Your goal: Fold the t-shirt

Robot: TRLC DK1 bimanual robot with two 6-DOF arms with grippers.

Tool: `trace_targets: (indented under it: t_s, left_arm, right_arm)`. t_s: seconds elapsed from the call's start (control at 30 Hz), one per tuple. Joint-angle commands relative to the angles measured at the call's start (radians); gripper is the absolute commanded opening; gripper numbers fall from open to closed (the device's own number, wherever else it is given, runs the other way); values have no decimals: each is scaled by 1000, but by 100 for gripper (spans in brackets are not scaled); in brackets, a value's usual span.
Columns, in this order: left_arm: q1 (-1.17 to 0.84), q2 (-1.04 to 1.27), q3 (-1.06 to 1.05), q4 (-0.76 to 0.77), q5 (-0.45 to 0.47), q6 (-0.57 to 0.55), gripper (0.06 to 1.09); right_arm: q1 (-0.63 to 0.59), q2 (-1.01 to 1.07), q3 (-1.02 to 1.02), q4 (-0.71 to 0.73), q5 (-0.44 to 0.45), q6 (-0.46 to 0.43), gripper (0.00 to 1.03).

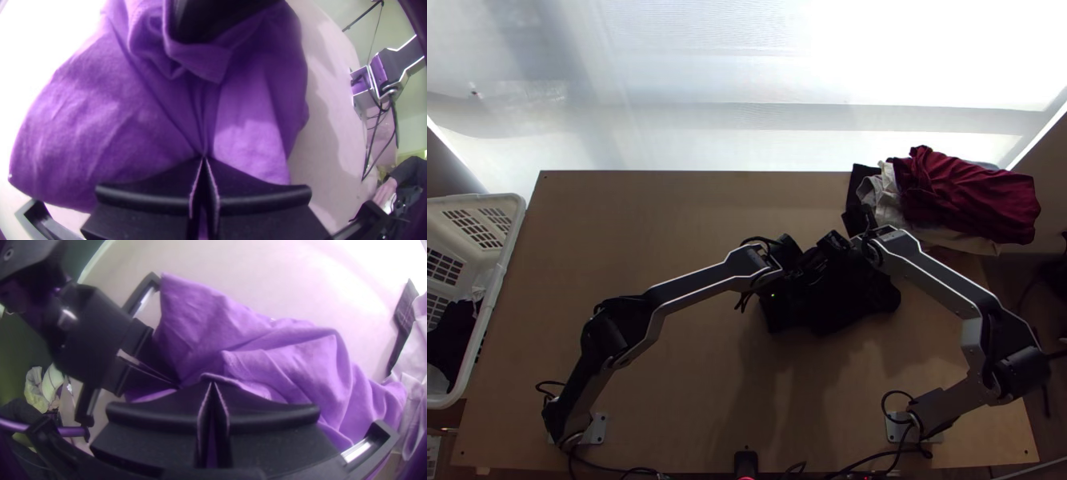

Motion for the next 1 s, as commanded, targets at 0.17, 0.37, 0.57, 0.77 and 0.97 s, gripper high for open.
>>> trace_targets:
  t_s: [0.17,0.37,0.57,0.77,0.97]
  left_arm:
    - [-5,-38,-71,16,-35,14,11]
    - [-20,-41,-78,26,-65,22,11]
    - [-23,-42,-78,28,-72,28,11]
    - [-24,-42,-80,31,-71,33,11]
    - [-26,-55,-98,37,-71,43,11]
  right_arm:
    - [-199,35,-71,69,81,-123,3]
    - [-443,4,-83,65,116,-269,3]
    - [-642,-43,-80,26,116,-373,3]
    - [-719,-195,-40,-99,115,-390,3]
    - [-539,-301,29,-219,82,-258,3]
